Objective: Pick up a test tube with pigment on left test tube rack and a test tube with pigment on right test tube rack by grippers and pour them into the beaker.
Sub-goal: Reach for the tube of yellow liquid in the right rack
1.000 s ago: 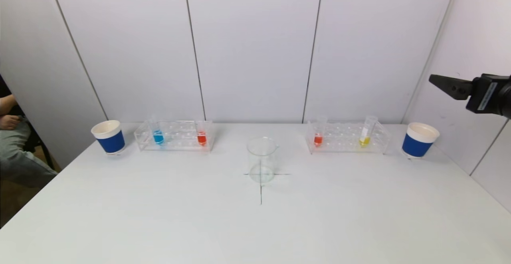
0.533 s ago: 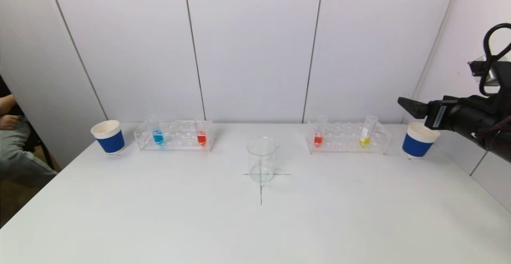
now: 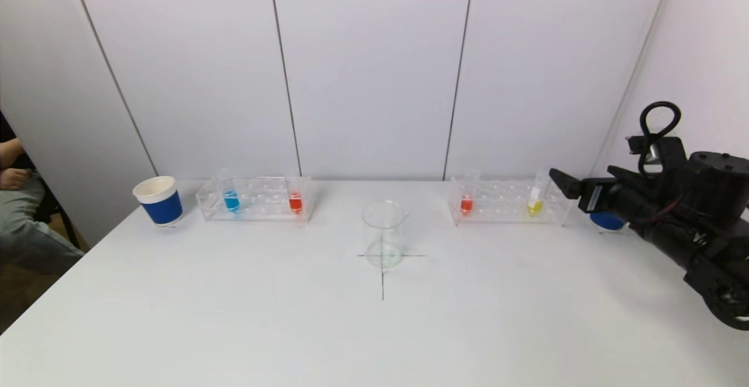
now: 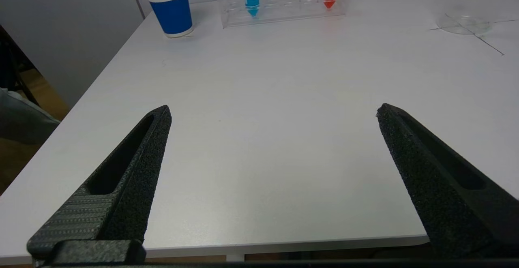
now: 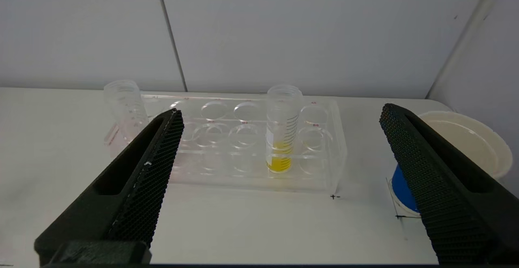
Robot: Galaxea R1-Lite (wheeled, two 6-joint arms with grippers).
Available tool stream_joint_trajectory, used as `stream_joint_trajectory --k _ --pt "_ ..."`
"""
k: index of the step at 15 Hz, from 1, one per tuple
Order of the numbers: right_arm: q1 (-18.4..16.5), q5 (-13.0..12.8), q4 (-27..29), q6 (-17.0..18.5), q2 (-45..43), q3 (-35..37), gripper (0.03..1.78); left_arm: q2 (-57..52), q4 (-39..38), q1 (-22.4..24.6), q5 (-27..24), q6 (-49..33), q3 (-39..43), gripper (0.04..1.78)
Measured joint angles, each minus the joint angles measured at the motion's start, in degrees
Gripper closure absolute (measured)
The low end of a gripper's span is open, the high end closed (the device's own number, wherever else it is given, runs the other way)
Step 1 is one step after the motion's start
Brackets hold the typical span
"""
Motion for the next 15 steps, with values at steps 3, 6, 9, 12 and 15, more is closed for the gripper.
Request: stream_joint_trajectory --k 3,6,9,12,15 --pt "0.77 -0.33 -7.44 0.09 5.84 0.76 0.05 0.00 0.00 0.00 0.02 -0.02 0.00 0.05" --pt "1.35 -0.59 -10.08 0.29 9.91 0.85 0.05 0.00 0.01 0.00 0.00 0.00 0.00 0.05" --pt "1.55 -1.65 -13.89 0.30 13.75 0.41 0.05 0.00 0.00 0.00 0.02 0.00 0.00 0.05" --pt "1.57 -1.76 -14.71 0.46 16.31 -0.05 0.05 0.00 0.00 0.02 0.00 -0.02 0.00 0.05" --pt "1.51 -2.39 -14.74 0.55 17.80 -1.07 0.05 0.00 0.00 0.02 0.00 0.00 0.00 0.05"
